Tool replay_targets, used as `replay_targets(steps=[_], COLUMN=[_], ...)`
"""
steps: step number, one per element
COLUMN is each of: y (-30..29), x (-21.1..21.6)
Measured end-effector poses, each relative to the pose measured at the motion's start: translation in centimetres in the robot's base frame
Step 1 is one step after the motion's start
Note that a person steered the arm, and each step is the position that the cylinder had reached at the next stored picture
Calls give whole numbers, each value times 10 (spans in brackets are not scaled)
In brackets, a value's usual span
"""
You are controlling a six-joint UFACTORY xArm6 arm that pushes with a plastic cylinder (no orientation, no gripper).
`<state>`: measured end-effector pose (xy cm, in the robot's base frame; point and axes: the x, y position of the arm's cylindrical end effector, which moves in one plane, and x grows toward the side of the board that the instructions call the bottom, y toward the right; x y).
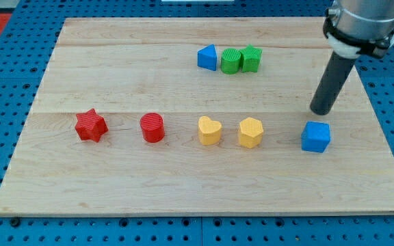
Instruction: Push blue triangle to center left
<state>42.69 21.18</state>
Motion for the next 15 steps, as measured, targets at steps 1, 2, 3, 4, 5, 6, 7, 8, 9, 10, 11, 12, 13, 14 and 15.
replay_targets(steps=[1,2,3,4,5,6,7,8,9,10,11,12,13,14,15], y=[6,5,-21,-90,-158,-218,-240,-204,-195,-240,-304,-337,-306,-275,-255], x=[-47,-98,-144,-143,-139,-137,-122,-122,-98,-84,-84,-81,-82,-78,-52])
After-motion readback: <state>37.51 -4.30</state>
